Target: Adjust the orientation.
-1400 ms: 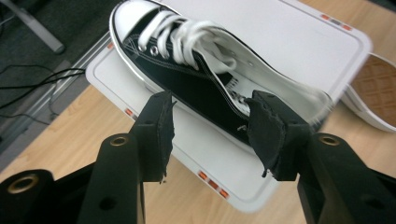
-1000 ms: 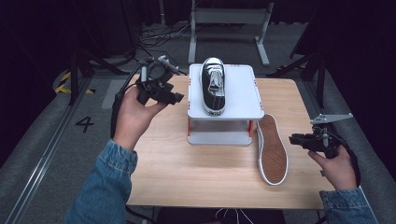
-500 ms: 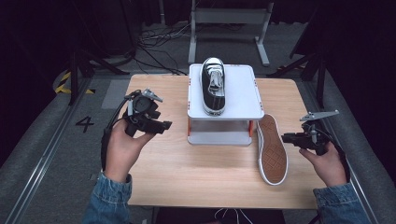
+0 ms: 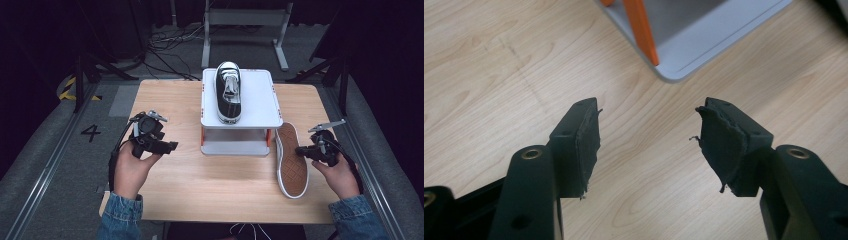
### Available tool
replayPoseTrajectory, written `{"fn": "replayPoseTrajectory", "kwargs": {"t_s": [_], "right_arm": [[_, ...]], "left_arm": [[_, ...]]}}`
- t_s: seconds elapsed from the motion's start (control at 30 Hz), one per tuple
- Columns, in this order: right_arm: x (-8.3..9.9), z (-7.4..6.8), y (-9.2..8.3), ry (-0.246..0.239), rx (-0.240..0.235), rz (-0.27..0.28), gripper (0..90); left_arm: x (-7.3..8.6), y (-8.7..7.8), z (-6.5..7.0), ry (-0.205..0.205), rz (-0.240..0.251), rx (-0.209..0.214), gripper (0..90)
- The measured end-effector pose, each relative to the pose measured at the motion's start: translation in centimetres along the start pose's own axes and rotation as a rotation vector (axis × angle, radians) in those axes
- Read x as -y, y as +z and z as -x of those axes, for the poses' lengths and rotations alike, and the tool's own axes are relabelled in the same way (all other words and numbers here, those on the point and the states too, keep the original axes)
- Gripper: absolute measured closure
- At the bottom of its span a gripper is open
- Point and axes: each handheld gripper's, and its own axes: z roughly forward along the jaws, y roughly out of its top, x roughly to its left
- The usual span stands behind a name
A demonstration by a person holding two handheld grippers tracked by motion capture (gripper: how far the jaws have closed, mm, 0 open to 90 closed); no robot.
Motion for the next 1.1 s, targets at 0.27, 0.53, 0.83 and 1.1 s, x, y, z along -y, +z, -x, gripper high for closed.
{"fn": "replayPoseTrajectory", "kwargs": {"t_s": [0.27,0.53,0.83,1.1], "right_arm": [[1.4,2.6,0.6,0.097,0.044,-0.050,82.1],[2.2,4.2,1.0,0.152,0.129,-0.079,73.4],[1.5,3.3,-2.8,0.116,0.111,0.067,71.6],[-0.1,-0.6,-2.3,-0.019,0.035,0.056,73.9]], "left_arm": [[0.4,0.2,-0.5,-0.011,0.000,0.015,40.9],[0.6,0.0,-0.8,-0.013,0.000,0.017,40.8],[0.7,0.1,-0.8,-0.018,0.000,0.010,40.8],[0.6,0.3,-0.6,-0.009,-0.008,0.015,40.8]]}}
